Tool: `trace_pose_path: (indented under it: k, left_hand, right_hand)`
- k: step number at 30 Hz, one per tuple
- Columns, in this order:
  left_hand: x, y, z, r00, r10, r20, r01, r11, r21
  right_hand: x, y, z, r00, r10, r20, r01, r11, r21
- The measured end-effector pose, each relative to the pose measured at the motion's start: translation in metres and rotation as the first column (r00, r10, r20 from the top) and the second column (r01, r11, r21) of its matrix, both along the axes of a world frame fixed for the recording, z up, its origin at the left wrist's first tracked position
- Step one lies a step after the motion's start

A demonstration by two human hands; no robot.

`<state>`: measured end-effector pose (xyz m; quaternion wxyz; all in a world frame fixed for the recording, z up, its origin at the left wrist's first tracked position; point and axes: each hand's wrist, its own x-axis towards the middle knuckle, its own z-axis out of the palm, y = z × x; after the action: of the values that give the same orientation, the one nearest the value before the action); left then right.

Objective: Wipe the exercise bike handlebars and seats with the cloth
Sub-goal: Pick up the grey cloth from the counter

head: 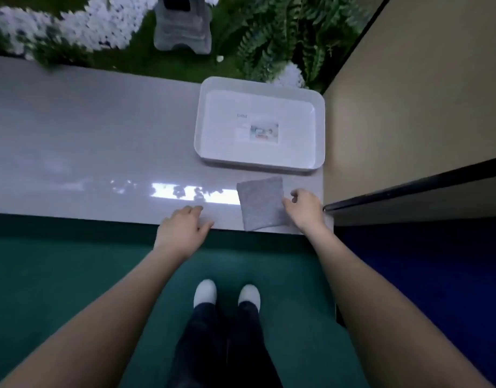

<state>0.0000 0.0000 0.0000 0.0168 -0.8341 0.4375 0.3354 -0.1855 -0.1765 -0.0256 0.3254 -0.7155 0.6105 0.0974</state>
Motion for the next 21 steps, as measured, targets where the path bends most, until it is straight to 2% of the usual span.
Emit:
trace_pose_path:
  k: [5,11,16,21]
  left_hand:
    - [0.002,0.016,-0.030,0.997,0.071,0.002,-0.071,0.997,-0.027]
    - [0.003,0.018,-0.049,0.997,0.083,0.004,-0.082,0.994,-0.067]
    - [0.001,0.010,-0.049,0.997,0.081,-0.013,-0.082,0.993,-0.083]
    - [0.002,0.008,-0.039,0.995,0.091,-0.031,-0.093,0.992,-0.085]
  right_hand:
    - [0.002,-0.004,-0.029,0.988,-0.151,-0.009,0.152,0.987,0.046]
    - [0.010,0.001,-0.054,0.952,-0.302,0.045,0.299,0.952,0.071]
    - [0.019,0.007,-0.057,0.929,-0.365,0.050,0.356,0.925,0.135]
    - [0.022,0.011,-0.040,0.898,-0.400,0.186,0.380,0.916,0.131]
